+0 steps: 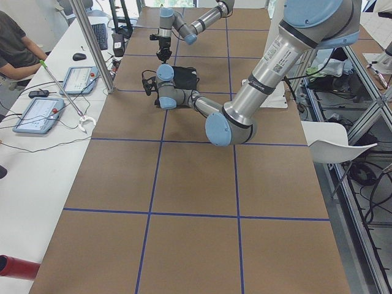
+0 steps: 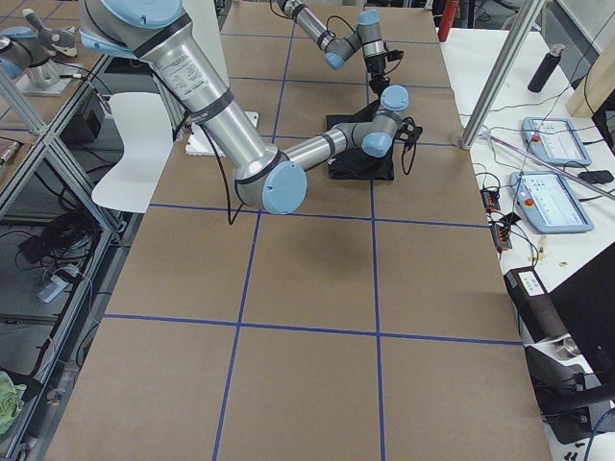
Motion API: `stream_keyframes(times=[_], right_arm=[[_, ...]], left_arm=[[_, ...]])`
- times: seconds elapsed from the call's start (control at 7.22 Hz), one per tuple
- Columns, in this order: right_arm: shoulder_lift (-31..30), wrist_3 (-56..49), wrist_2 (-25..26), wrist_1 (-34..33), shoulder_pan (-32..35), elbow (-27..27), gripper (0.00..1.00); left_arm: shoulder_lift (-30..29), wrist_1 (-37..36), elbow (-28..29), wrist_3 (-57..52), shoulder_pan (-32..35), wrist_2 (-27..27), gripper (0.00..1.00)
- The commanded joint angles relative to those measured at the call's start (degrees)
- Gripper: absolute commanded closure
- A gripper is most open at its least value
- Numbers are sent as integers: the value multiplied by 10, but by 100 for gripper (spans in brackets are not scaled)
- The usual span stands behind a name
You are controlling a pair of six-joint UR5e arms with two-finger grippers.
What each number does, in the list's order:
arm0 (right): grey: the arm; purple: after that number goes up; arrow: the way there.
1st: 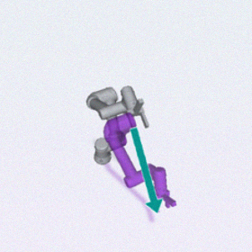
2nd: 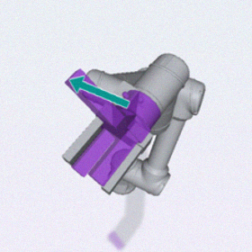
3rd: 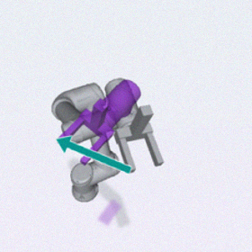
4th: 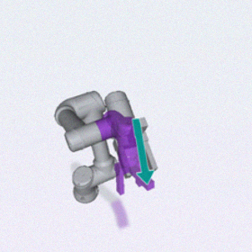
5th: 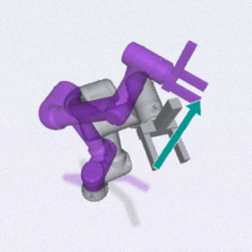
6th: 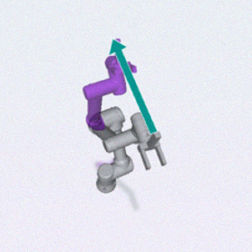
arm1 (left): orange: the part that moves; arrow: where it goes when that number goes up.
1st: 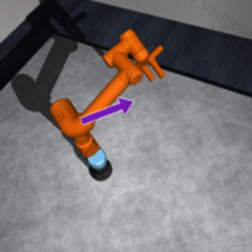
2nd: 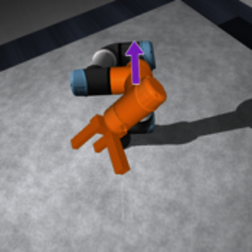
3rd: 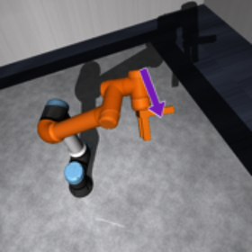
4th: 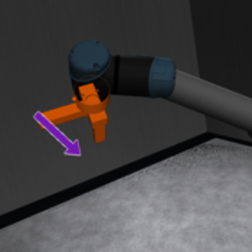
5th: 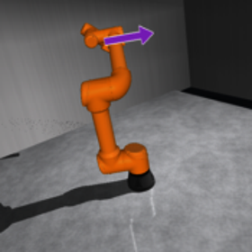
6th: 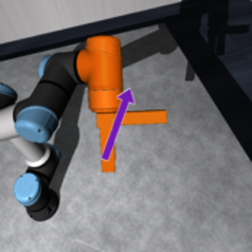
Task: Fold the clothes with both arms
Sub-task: 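Open both grippers to release the folded edge and raise them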
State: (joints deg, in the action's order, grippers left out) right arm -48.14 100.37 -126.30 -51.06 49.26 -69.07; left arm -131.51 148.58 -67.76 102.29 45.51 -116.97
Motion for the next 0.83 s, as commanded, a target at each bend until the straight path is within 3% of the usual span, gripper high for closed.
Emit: stream_keyframes(times=[0.0,0.42,0.69], right_arm=[[0,0,1,0,4,0,1],[29,10,-4,-6,13,0,0],[45,0,0,-47,-27,-2,0]], left_arm=[[-20,-4,10,-1,0,16,0],[-16,-10,16,-25,31,9,0],[-2,-16,14,-28,54,-24,0]])
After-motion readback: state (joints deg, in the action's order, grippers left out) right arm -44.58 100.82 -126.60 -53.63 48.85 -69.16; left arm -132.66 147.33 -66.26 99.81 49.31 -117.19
